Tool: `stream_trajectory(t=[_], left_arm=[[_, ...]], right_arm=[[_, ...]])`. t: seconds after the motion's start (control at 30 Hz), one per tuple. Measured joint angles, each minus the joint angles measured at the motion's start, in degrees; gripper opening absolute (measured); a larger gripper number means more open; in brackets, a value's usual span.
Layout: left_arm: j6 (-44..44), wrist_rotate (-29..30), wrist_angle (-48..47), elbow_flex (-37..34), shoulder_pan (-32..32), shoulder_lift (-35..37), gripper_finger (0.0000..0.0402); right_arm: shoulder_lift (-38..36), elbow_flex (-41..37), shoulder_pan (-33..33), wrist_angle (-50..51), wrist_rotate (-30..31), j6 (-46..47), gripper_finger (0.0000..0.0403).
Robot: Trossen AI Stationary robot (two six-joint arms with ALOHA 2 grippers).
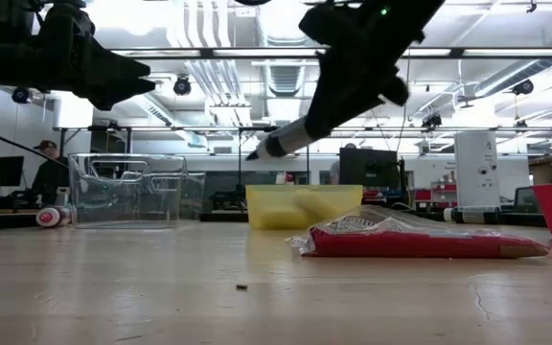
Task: Pick & Place Food Item
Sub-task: Put the left black food coloring bottle into the red bin
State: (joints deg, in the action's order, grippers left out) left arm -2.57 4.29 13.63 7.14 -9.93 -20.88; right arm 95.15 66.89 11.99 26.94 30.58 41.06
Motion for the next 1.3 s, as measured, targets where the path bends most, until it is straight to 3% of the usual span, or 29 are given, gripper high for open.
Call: stream_trajectory(t=[0.27,0.57,1.0,1.17,1.3], left_arm=[[0.0,0.0,0.0,0.0,0.0,0.0,0.0291],[0.0,0.0,0.0,0.0,0.0,0.0,0.0291],[0.0,0.0,0.0,0.0,0.0,0.0,0.0290],[0.0,0.0,0.0,0.0,0.0,0.0,0.0291],[0.0,0.0,0.0,0.0,0.0,0.0,0.0290]], right_arm=[[-2.2,0.3,6.8,11.5,9.5,20.3,0.0157],[-2.4,3.8,15.0,29.7,9.9,45.3,0.0159],[-2.4,10.6,28.3,56.3,3.9,77.6,0.0160],[-2.3,10.3,33.1,62.8,-3.4,89.0,0.0160],[-2.3,10.0,35.9,63.1,-8.5,91.9,0.0160]])
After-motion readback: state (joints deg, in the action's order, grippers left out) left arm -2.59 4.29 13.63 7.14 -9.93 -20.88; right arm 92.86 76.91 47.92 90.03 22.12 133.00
